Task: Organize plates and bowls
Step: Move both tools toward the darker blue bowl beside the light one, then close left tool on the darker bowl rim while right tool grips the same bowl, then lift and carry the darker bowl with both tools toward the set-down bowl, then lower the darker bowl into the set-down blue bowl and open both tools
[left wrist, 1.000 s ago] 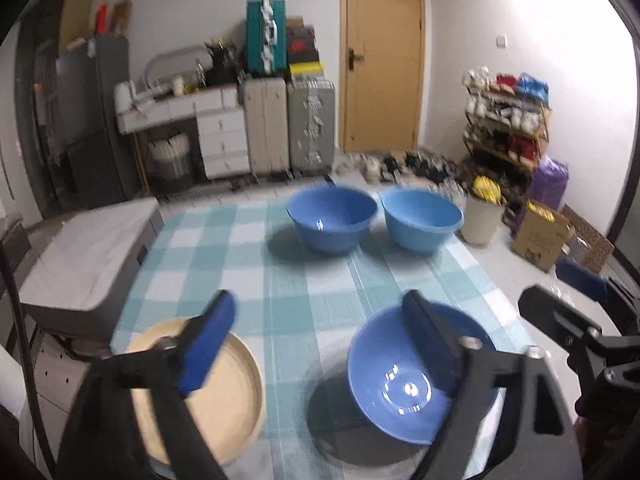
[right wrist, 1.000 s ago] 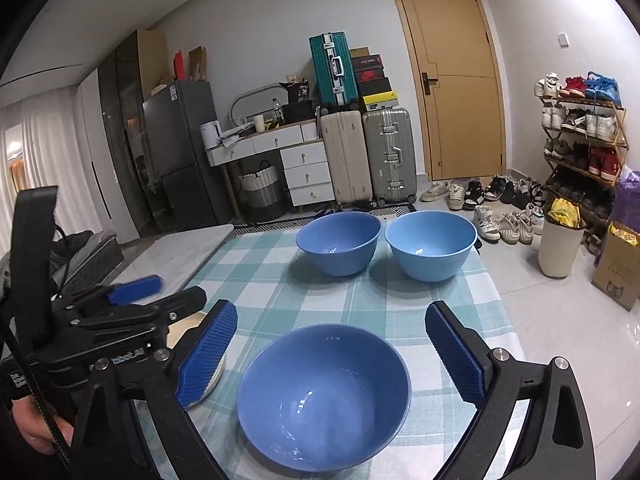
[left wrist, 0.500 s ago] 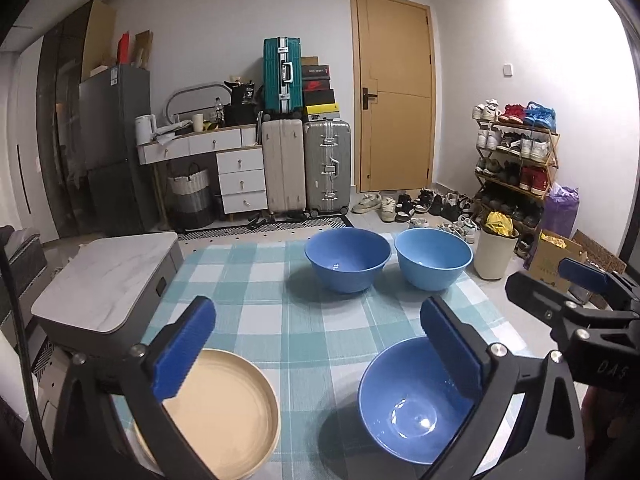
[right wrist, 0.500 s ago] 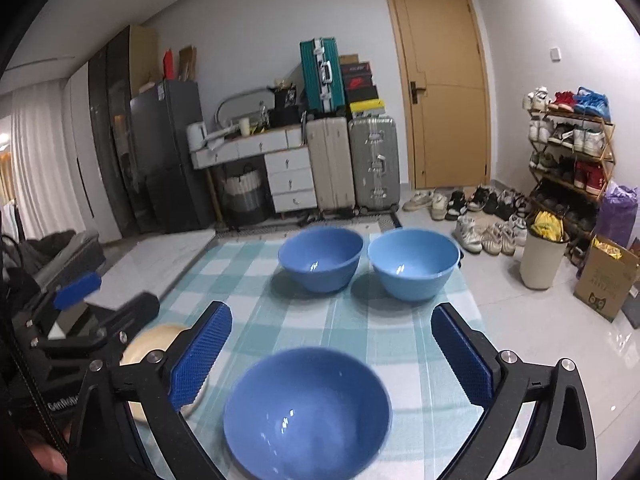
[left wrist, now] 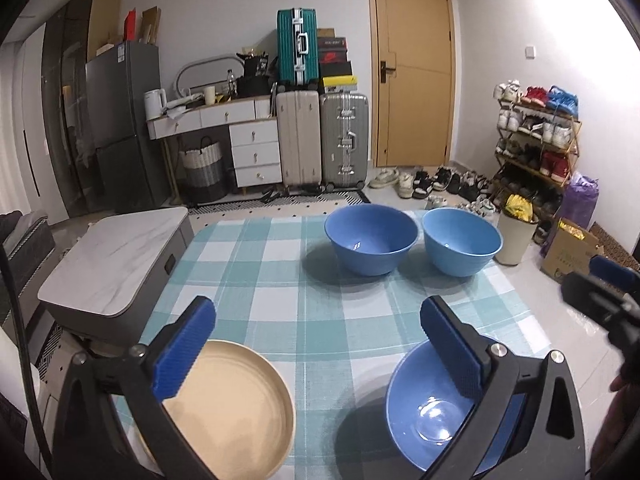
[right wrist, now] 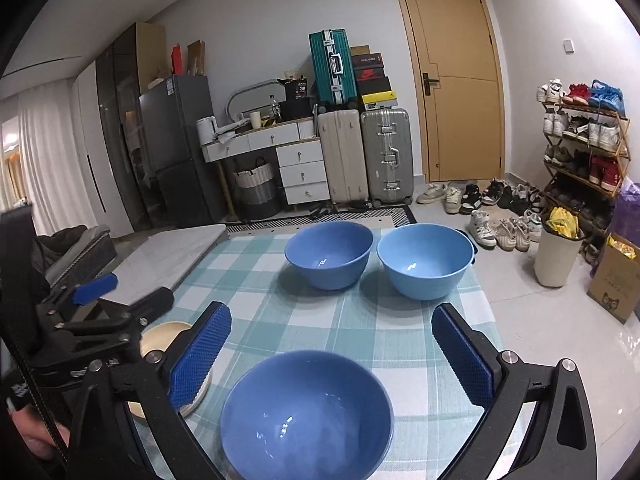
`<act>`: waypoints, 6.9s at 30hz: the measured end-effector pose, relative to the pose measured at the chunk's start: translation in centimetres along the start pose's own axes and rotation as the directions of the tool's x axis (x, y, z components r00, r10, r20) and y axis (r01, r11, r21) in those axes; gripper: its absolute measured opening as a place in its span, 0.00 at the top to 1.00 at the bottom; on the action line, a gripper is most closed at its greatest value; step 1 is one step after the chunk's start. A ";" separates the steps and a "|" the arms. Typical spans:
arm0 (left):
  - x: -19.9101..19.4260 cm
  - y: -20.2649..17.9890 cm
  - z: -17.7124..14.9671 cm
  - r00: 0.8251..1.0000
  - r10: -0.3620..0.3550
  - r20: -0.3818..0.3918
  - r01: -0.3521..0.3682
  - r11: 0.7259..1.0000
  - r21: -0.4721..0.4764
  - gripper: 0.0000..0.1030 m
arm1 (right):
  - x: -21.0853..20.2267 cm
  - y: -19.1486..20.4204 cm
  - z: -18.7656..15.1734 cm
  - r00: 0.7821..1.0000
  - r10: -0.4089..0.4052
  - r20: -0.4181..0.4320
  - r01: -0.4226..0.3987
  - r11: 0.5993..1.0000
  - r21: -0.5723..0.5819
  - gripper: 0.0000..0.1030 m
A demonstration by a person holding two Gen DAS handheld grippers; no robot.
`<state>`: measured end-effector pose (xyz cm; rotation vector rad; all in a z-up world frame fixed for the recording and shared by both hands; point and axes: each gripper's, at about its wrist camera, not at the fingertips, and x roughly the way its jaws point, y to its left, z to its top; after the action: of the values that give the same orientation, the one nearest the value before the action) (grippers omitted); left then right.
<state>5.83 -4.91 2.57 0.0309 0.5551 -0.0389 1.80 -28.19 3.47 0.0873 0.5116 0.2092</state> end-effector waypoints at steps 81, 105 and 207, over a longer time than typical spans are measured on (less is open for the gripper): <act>28.4 1.6 3.6 0.625 -0.177 -0.761 0.254 0.967 -0.016 0.88 | 32.1 -0.8 8.6 0.831 -0.068 -0.551 -0.041 0.982 -0.184 0.03; 25.9 2.9 2.4 0.627 -0.206 -0.752 0.292 0.956 -0.019 0.88 | 36.4 -1.0 2.3 0.663 -0.008 -0.748 -0.066 0.995 -0.069 0.89; 7.9 -8.3 -7.1 0.780 -0.055 -0.623 0.321 0.890 0.324 0.69 | 9.4 -2.7 -6.6 0.803 -0.129 -0.582 0.082 0.991 -0.107 0.87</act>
<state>8.48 -13.18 -7.77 0.4197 1.1885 -0.3638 7.01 -28.58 -7.05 -0.0879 1.1302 0.1420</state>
